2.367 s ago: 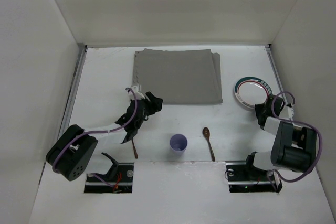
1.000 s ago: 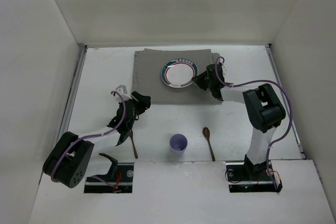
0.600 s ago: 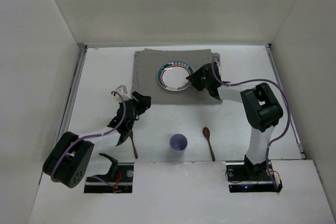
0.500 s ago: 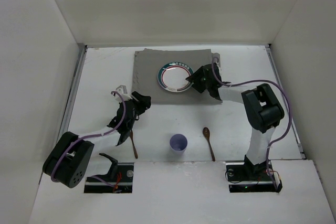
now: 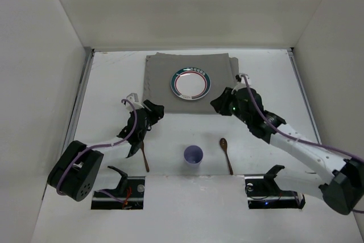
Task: Set the dinner table for one person
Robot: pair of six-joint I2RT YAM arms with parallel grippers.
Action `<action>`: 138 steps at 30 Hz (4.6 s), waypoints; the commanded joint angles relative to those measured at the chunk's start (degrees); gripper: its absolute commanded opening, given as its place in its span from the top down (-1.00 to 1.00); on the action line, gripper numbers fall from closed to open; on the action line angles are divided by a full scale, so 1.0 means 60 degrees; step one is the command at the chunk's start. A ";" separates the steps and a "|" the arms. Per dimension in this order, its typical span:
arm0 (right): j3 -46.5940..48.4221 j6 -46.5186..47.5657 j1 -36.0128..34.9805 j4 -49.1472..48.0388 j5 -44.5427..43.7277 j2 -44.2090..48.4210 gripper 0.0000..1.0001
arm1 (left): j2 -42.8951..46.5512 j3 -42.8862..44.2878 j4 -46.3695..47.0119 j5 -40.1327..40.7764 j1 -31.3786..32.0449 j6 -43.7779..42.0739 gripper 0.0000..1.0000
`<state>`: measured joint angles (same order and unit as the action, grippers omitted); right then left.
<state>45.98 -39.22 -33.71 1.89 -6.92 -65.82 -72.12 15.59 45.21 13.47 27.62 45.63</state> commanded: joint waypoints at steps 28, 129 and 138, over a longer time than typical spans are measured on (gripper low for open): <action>0.2297 0.3256 -0.4805 0.5017 -0.0721 -0.1513 0.88 | -0.0007 0.0038 0.0492 -0.0108 -0.0025 0.0174 -0.09; -0.2331 -0.2120 -0.3148 0.5662 -0.0678 0.0804 0.23 | -0.0299 0.0096 0.0668 -0.0473 0.0136 0.0482 -0.01; -0.2491 -0.2164 -0.3001 0.5121 -0.0708 0.0088 0.35 | -0.0373 0.0096 0.0668 -0.0590 0.0048 0.0569 -0.01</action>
<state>31.57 -51.68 -52.14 35.88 -11.35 -64.38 -74.41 15.66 46.06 10.48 28.25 48.31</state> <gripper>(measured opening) 0.338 0.505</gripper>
